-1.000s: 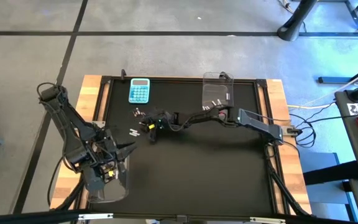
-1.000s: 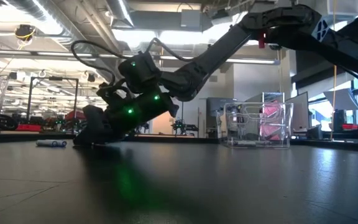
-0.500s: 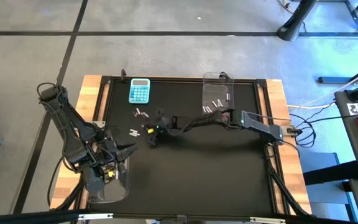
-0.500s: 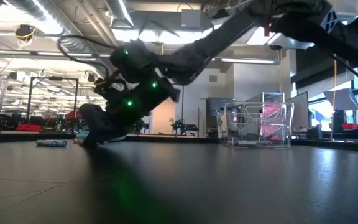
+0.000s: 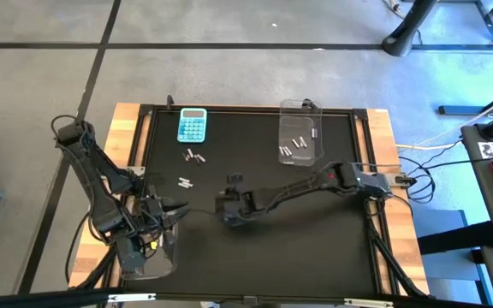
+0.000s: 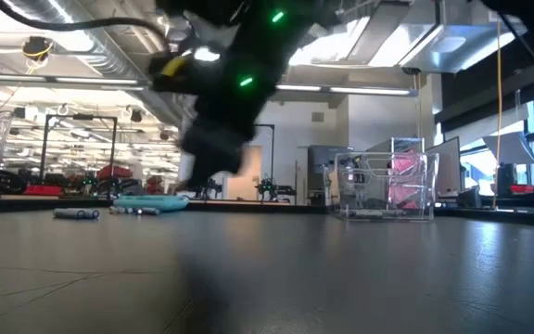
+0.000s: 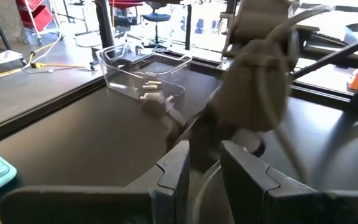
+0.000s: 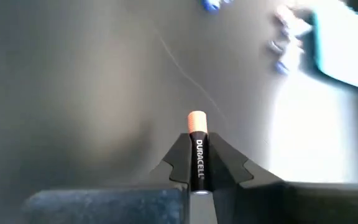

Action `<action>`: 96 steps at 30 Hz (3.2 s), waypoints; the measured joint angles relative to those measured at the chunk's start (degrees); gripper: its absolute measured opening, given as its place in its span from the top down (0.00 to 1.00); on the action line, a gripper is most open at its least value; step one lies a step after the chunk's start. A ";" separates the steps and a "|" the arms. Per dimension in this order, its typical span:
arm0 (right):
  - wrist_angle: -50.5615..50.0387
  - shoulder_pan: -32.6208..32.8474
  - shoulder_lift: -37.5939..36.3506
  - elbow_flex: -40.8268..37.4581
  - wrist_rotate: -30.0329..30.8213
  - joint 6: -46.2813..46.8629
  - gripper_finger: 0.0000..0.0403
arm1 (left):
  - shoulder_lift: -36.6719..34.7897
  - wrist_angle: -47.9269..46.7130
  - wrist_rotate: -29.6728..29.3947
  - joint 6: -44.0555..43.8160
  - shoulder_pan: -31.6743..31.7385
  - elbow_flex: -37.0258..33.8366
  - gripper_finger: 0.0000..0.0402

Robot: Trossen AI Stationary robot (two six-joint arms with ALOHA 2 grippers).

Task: Sort batteries
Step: Put the black battery into the bottom transparent bin

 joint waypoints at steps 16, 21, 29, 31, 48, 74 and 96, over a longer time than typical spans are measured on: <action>-26.55 2.10 -32.05 -27.22 25.22 22.47 0.93 | 0.07 -0.50 -1.77 1.81 -0.47 0.00 0.80; -18.47 -3.01 -51.18 -41.27 23.56 30.51 0.93 | 0.05 -0.47 -4.75 2.14 -0.47 0.00 0.80; 4.53 -27.44 -65.49 -55.37 -1.69 26.45 0.93 | 0.05 -0.44 -7.81 2.84 -0.23 0.00 0.80; 8.76 -34.05 -64.27 -57.68 -8.64 26.25 0.93 | 0.02 -0.44 -7.88 2.78 -0.23 0.00 0.80; 22.32 -47.92 -42.58 -61.64 -22.58 21.84 0.93 | 0.02 -0.07 -7.36 2.64 -0.18 0.00 0.80; 18.43 -47.92 -42.42 -61.72 -23.89 21.84 0.91 | 0.02 -0.09 -7.31 2.67 -0.18 0.00 0.80; 11.98 -48.31 -42.42 -61.72 -30.43 22.70 0.93 | 0.02 -0.24 -7.27 3.82 -0.25 0.00 0.80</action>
